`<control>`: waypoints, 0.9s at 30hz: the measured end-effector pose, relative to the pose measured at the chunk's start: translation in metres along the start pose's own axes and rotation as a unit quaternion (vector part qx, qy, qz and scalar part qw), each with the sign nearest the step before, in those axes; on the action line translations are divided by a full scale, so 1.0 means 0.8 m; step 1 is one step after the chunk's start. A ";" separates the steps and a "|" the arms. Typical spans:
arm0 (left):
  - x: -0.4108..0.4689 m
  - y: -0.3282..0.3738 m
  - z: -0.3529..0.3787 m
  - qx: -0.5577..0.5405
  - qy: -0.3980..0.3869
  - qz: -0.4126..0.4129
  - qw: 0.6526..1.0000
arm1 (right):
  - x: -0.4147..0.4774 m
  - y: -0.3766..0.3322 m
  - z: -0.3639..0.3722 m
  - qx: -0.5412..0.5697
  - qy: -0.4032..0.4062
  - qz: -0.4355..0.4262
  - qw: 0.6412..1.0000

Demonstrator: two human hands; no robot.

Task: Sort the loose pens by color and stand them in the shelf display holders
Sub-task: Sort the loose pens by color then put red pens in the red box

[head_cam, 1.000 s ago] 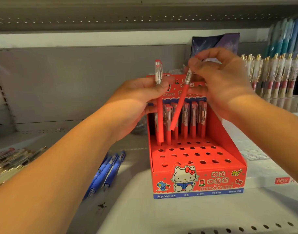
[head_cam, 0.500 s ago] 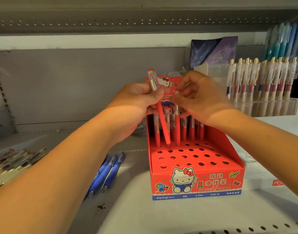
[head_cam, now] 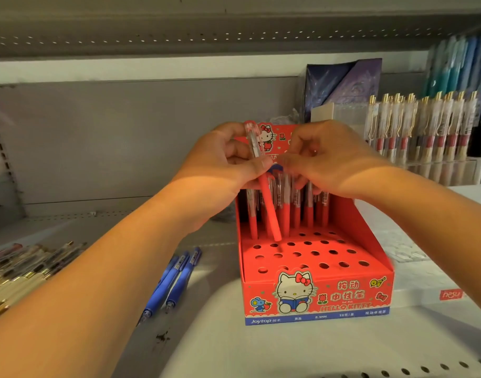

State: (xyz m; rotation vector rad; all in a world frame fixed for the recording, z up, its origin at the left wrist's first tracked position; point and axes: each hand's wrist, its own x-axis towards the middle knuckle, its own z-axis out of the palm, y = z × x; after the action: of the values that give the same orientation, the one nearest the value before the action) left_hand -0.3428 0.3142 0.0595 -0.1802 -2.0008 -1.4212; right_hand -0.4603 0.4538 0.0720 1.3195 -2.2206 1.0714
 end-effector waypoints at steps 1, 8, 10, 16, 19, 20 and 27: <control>0.000 0.001 0.000 -0.004 0.006 0.003 1.000 | -0.002 -0.002 0.000 -0.011 -0.021 0.003 1.000; -0.002 0.005 0.002 0.027 0.016 0.024 0.999 | -0.006 -0.022 -0.002 0.139 0.058 -0.046 0.987; -0.004 0.004 0.006 0.025 -0.001 0.020 1.000 | -0.009 -0.027 0.000 0.277 0.024 -0.040 0.960; -0.004 0.005 0.005 0.054 -0.006 0.002 0.999 | -0.005 -0.021 0.000 0.297 0.012 -0.028 0.954; 0.002 0.003 -0.004 0.109 0.056 -0.016 0.992 | 0.001 -0.016 -0.008 0.312 0.044 0.008 0.949; 0.004 0.000 -0.008 0.129 0.073 -0.035 0.988 | 0.003 -0.013 -0.010 0.303 0.056 0.018 0.951; -0.006 -0.015 -0.011 0.177 -0.005 -0.259 0.949 | 0.011 0.010 -0.012 0.172 0.085 0.061 0.980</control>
State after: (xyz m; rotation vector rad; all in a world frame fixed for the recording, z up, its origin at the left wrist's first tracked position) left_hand -0.3412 0.3027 0.0489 0.5351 -2.3775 -1.3179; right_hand -0.4720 0.4578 0.0802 1.1752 -2.0772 1.6086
